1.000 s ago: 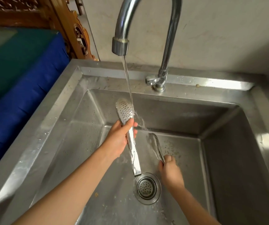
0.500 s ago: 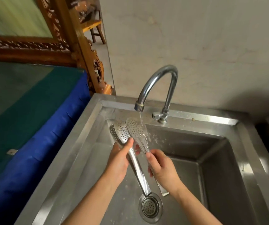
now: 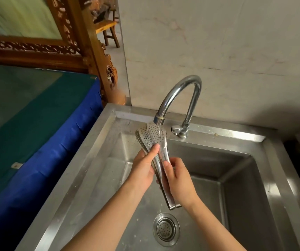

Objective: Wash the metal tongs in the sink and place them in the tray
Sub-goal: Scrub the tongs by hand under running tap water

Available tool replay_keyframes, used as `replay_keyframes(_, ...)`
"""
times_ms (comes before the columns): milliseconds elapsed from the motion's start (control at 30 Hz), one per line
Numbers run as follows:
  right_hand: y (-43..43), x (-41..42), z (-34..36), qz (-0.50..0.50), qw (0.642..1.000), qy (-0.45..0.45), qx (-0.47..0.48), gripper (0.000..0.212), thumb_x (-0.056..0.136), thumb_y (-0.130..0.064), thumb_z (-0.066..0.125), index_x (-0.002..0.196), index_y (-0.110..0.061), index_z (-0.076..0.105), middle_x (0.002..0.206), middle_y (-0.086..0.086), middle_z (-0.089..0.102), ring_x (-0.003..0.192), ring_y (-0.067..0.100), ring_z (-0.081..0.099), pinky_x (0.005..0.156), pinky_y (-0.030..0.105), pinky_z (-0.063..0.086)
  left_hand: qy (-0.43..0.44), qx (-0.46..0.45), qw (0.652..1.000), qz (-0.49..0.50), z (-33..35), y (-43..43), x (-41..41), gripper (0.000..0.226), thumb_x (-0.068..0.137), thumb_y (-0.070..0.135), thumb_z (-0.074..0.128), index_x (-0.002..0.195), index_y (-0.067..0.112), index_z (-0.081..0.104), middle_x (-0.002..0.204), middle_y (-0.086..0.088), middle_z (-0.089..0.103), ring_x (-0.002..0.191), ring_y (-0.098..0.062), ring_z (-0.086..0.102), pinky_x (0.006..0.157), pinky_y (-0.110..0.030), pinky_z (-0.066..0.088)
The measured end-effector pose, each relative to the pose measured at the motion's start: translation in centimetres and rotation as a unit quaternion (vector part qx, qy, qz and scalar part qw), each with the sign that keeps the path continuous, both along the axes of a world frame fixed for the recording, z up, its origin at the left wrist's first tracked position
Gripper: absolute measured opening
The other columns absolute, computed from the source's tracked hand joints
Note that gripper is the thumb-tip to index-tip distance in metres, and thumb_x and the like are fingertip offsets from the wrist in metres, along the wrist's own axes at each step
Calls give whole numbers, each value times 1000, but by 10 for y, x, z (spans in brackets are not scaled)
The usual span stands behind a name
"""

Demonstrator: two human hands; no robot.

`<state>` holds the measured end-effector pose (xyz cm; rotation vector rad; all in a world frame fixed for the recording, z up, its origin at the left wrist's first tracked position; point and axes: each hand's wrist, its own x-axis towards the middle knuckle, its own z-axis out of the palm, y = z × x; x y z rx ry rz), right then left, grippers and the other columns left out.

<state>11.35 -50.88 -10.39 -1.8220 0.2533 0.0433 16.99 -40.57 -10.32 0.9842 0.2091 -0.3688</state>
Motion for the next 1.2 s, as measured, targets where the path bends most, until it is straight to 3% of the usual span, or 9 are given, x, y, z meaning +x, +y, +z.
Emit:
replay_keyframes(200,-9,-8,-2,27,998,25,53,19,91,-22,58,93,-23,40,85,6,66,55,22,67,52,35,57,23,-5,999,-37,-7,-15,-1,44,73,29,68,110,7,62,91,-13,72,84,-26,70,73,-37,58)
replay_keyframes(367,-13,-9,-6,47,991,68,104,9,93,-17,55,94,-16,46,72,8,65,46,18,63,47,26,52,39,3,997,-62,-14,-18,-3,41,80,33,63,112,7,61,88,-11,73,73,-24,70,50,-29,54)
replay_keyframes(467,-9,-9,-9,27,997,62,22,5,93,-16,52,91,-13,49,65,3,63,41,12,55,45,29,49,54,10,996,-73,-22,-16,-2,38,84,34,57,111,7,61,90,-9,75,76,-21,71,59,-30,55)
replay_keyframes(567,-4,-7,-12,4,989,71,-130,14,96,-24,46,96,-10,46,80,9,66,62,25,63,57,38,48,57,-2,996,-74,-26,-15,-1,40,84,33,55,114,6,58,89,-6,75,79,-18,71,72,-33,50)
replay_keyframes(733,6,-11,-17,15,873,35,-487,47,93,-10,41,137,-4,26,115,10,54,98,26,60,76,34,48,55,-33,997,-43,-25,-23,2,62,65,35,79,116,14,50,94,-5,64,93,-21,66,82,-36,54)
replay_keyframes(867,18,-18,-11,6,846,12,-533,66,74,-11,70,133,6,45,92,8,64,74,17,63,62,27,56,69,-33,996,-37,-24,-36,6,39,76,21,74,107,6,55,77,-5,62,72,-15,67,68,-28,55)
replay_keyframes(1000,8,-22,-14,34,903,6,-428,74,89,-10,47,149,-4,4,118,5,45,96,21,55,74,28,50,73,-16,996,-39,-23,-39,15,24,79,14,67,98,4,58,67,-5,61,62,-15,64,63,-26,55)
replay_keyframes(1100,-8,-23,-10,-4,979,32,-200,46,90,-27,54,130,-18,33,115,-2,50,91,17,61,68,26,46,77,-36,994,-70,-27,-33,16,23,82,18,60,100,4,62,72,-7,63,67,-17,66,68,-28,53)
replay_keyframes(1200,-23,-16,0,-8,991,127,43,30,92,-37,53,105,-11,47,94,7,66,66,16,69,56,28,54,80,-96,988,-87,-31,-28,13,37,76,24,58,107,5,66,83,-4,67,77,-15,67,72,-27,55)
